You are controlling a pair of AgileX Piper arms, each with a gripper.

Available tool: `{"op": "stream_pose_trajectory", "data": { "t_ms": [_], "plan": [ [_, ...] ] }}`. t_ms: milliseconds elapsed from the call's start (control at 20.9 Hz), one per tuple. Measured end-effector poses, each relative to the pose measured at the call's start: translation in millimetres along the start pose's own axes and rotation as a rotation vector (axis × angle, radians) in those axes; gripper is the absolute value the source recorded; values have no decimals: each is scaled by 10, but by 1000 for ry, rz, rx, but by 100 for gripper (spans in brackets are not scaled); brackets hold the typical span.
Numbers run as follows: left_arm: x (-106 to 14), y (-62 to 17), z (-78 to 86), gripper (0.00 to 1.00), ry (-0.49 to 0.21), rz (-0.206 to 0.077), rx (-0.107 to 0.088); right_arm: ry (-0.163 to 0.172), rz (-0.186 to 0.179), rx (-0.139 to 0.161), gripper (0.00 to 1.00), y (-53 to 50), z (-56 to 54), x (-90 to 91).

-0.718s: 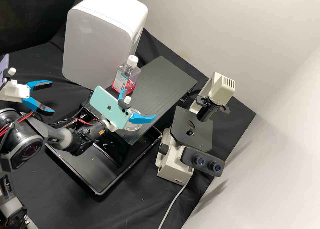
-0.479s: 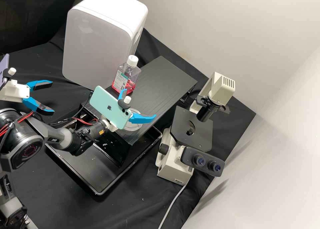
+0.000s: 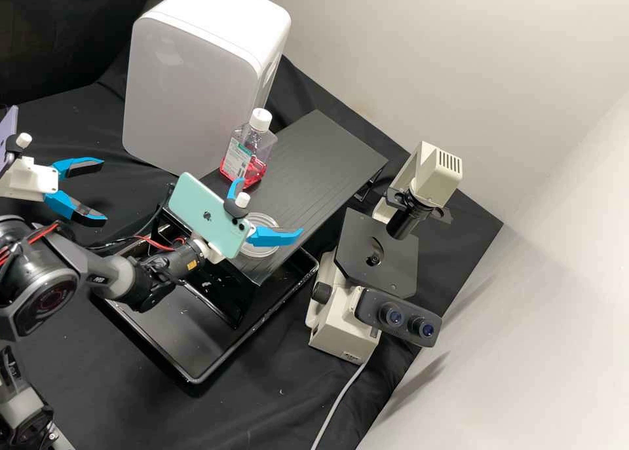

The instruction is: Remove the lid from the petri dish

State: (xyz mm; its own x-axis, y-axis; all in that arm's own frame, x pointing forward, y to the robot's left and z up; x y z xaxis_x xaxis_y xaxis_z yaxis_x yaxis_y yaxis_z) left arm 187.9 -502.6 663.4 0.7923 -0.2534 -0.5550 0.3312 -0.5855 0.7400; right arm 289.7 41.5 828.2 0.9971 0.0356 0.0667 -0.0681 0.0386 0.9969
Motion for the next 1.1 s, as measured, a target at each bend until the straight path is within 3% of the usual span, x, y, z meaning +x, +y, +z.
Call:
{"op": "stream_pose_trajectory", "data": {
  "t_ms": [96,192,383,814,1101],
  "plan": [
    [0,0,0,100,0,0,0,22,14,-19,100,9,-31,-103],
    [0,0,0,100,0,0,0,39,34,-19,100,25,-38,-193],
    [0,0,0,100,0,0,0,33,28,-21,100,-19,12,-334],
    [4,4,1,100,-1,2,0,-54,0,-26,100,-100,236,-340],
    [4,4,1,100,-1,2,0,-85,-28,-25,100,-174,309,-321]
  ]
}}
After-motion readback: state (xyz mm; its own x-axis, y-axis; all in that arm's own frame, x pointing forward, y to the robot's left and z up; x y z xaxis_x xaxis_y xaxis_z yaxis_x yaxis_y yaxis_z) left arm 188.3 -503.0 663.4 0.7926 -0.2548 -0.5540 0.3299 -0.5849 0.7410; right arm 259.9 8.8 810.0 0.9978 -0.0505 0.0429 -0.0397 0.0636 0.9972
